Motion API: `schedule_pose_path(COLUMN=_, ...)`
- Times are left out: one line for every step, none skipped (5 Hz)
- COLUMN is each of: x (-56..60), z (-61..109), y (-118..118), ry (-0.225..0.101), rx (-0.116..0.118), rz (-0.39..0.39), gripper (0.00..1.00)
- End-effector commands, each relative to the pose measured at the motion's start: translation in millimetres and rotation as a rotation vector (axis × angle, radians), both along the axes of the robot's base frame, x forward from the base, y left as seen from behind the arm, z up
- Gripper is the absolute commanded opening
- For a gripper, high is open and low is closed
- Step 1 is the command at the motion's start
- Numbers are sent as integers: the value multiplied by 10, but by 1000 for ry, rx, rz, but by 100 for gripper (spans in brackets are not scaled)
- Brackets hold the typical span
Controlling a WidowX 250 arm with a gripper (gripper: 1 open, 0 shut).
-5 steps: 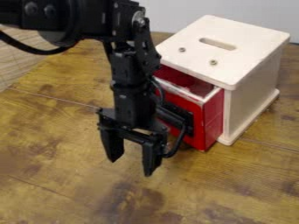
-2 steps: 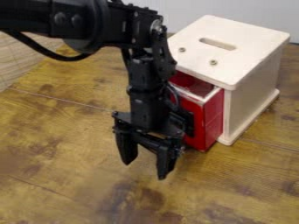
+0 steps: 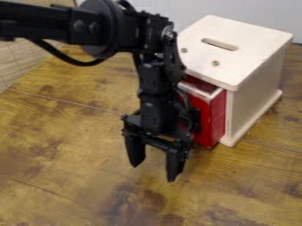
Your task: Close the drawer
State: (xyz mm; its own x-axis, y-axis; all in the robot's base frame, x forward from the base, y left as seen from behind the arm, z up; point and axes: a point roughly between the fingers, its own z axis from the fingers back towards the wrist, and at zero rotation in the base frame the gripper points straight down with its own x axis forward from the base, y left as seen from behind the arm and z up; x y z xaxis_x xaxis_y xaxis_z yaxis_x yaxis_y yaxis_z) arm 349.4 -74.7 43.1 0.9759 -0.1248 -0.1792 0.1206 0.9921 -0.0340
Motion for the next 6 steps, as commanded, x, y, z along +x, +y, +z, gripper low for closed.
schedule_pose_path(x=188, z=219, y=-70, ry=-88, rx=-7, rz=-13, gripper=100)
schedule_pose_path(x=249, z=223, y=-103, ry=-98, rx=-5, rz=-16, gripper=100)
schedule_pose_path(x=303, z=228, y=-131, ry=-103, rx=-7, rz=-19, gripper=100)
schedule_pose_path(x=318, z=230, y=-165, ry=-113, rx=-9, rz=-24, gripper=100)
schedule_pose_path(x=316, z=226, y=-193, ry=-124, rx=-8, rz=-29, gripper=100)
schedule_pose_path(x=277, z=217, y=-210, ry=-136, rx=-7, rz=-31, gripper=100)
